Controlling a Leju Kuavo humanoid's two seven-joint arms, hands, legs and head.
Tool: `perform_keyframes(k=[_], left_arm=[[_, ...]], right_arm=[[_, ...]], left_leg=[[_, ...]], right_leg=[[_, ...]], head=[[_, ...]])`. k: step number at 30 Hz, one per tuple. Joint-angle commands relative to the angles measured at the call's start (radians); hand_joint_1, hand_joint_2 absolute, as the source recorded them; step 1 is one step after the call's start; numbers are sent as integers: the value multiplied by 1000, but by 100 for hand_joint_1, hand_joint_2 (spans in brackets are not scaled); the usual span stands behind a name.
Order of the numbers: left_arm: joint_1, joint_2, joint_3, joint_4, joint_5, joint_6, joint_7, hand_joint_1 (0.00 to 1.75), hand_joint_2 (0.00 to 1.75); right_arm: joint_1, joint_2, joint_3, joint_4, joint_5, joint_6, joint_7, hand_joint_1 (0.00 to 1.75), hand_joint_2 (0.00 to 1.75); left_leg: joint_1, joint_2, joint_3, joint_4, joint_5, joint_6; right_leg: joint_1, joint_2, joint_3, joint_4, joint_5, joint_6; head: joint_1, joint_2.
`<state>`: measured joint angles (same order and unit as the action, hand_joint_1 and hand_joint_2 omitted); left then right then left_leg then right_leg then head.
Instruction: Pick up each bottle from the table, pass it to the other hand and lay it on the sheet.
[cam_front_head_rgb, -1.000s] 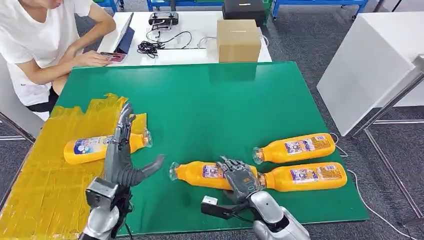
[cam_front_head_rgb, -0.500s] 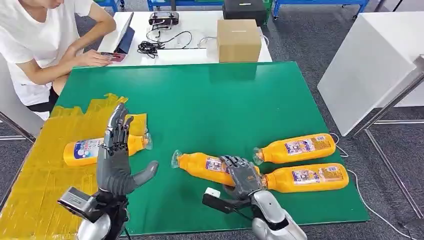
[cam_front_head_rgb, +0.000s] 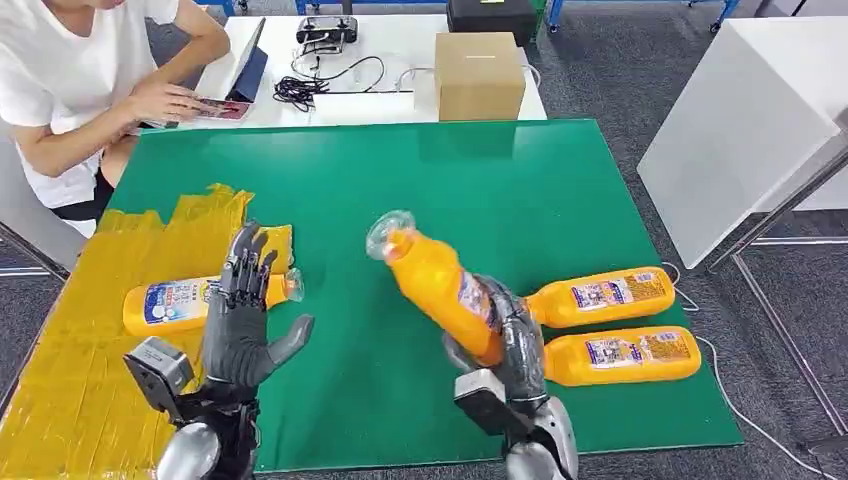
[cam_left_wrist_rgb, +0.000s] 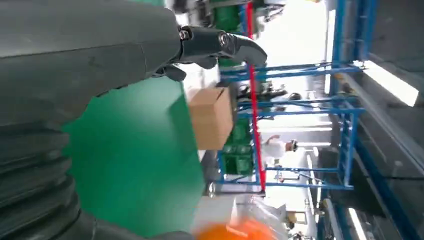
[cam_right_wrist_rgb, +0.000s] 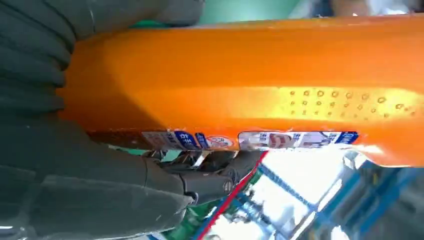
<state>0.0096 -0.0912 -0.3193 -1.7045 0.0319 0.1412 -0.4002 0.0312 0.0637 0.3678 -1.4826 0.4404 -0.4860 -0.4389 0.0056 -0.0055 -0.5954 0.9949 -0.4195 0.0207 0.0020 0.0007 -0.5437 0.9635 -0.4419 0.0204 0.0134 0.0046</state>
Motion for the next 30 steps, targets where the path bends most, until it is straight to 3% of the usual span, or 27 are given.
perform_keyframes(k=[1,11,16,21,30], left_arm=[[-72,31,-31,134,65,-37,36,0,175],[-98,39,-60,154,120,-101,53,0,175],[-137,38,-93,178,147,-141,57,0,175],[-143,38,-96,182,151,-144,57,0,175],[-202,38,-142,218,189,-179,62,0,175]], right_arm=[[2,48,-82,-119,-126,28,-52,175,175],[-72,60,-33,-36,-146,50,-59,175,175],[-183,78,34,128,-140,105,-43,175,175],[-195,80,47,152,-133,107,-41,175,175],[-320,134,198,402,-67,136,-25,175,175]], left_leg=[[0,-1,1,-1,0,0],[0,1,1,-1,0,0],[0,3,2,-1,0,0],[0,2,3,-1,0,-1],[0,2,3,-1,0,-1]], right_leg=[[-1,-2,2,0,-1,0],[0,1,1,-1,0,0],[0,2,2,-1,1,0],[0,1,3,-1,0,0],[1,2,3,-1,0,0]], head=[[0,0],[0,0],[0,0],[0,0],[0,0]])
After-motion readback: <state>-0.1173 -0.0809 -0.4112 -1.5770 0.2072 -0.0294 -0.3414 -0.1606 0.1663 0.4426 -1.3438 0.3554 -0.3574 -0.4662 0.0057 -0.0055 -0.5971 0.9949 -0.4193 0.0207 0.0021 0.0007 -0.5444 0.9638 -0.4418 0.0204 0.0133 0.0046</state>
